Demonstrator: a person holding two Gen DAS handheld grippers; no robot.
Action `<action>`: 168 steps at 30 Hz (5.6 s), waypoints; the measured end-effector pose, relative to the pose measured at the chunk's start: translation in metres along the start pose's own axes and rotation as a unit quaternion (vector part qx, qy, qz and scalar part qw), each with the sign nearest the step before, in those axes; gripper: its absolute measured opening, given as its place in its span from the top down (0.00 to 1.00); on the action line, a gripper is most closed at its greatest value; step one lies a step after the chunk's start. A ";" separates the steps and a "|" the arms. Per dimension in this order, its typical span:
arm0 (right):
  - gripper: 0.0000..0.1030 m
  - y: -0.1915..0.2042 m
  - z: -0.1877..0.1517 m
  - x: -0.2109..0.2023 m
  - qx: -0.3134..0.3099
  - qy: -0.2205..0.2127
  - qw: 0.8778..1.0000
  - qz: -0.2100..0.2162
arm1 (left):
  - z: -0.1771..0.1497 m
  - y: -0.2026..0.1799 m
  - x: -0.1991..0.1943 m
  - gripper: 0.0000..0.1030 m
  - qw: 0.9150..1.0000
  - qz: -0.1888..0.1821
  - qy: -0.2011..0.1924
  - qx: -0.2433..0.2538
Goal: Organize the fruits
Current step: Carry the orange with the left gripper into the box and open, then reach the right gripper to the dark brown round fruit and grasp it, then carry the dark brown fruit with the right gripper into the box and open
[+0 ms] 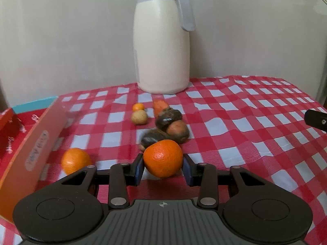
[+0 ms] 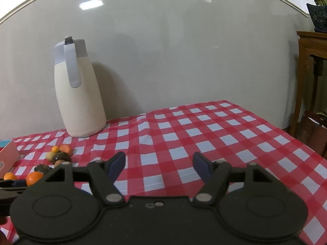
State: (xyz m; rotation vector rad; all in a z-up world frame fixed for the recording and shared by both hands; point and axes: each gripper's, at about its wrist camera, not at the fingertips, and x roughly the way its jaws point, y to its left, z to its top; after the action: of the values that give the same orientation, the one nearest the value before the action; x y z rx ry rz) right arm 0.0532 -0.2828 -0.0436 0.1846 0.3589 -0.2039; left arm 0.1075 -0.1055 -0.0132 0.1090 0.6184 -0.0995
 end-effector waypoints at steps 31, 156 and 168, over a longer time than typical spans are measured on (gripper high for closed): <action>0.31 0.095 -0.007 0.004 -0.033 0.009 0.997 0.068 | -0.014 0.112 -0.051 0.62 0.996 0.057 -0.032 -0.054; 0.58 0.309 -0.021 -0.018 -0.149 0.053 0.959 0.234 | -0.076 0.334 -0.102 0.12 0.949 0.221 -0.049 -0.220; 0.57 0.358 -0.027 -0.024 -0.175 0.062 0.944 0.272 | -0.078 0.342 -0.105 0.12 0.945 0.222 -0.051 -0.233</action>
State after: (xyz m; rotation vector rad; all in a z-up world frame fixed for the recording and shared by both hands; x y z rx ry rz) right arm 0.1048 0.0712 -0.0085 -0.0590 0.4499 0.4197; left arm 0.0206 0.2492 0.0092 -0.2165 0.4875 0.4758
